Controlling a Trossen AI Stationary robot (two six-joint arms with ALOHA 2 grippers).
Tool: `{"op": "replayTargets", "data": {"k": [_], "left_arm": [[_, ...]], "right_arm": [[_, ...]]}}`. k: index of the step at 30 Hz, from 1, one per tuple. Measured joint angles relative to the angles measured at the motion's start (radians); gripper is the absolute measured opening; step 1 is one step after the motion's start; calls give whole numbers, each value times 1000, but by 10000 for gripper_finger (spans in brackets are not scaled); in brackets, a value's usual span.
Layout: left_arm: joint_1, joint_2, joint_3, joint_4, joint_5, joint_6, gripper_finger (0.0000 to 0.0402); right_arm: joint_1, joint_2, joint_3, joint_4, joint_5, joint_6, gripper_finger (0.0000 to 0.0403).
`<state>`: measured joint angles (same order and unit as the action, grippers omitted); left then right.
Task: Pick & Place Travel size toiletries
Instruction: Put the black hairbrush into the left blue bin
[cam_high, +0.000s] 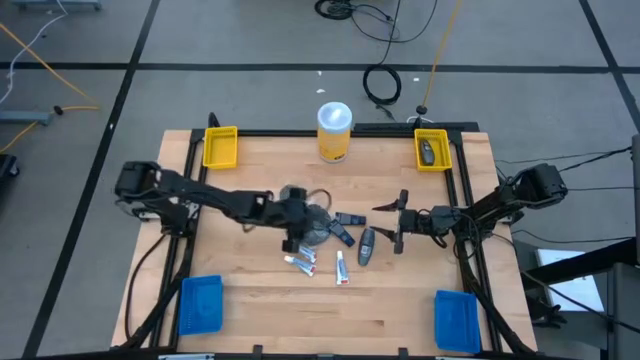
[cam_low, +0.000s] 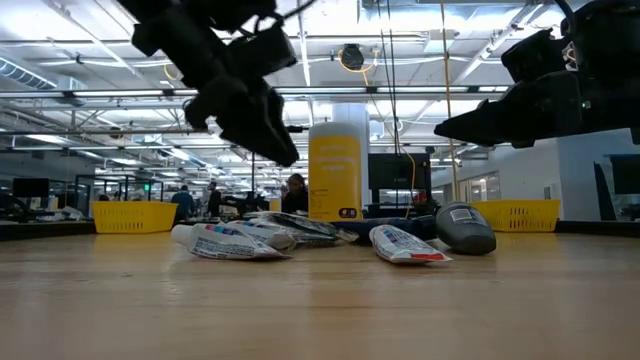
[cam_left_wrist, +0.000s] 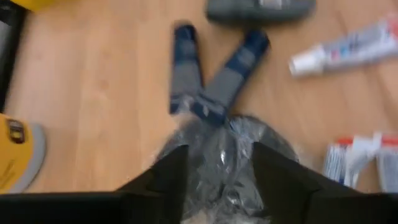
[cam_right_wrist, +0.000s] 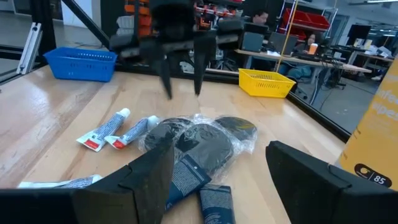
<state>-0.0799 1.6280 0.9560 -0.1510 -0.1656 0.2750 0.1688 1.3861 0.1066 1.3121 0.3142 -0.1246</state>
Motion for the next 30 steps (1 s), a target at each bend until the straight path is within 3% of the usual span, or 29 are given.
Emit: {"op": "replayTargets", "data": {"k": [4,7,15,24,30], "left_arm": [[-37,99,51,-58,-86,148,245],[-62,154,65,-57,-188,219,260],[-24,210,73,-45,-202,68,246],[81,212,70,53,-38,-108,193],[95,212,70,190,16,-104,190]], "right_arm": [[1,0,0,-7,-1,7,249],[1,0,0,-6,-1,31,249],[1,0,0,-11,-1,60,249],[3,0,0,-24,-2,87,249],[3,0,0,-25,-2,106,249]]}}
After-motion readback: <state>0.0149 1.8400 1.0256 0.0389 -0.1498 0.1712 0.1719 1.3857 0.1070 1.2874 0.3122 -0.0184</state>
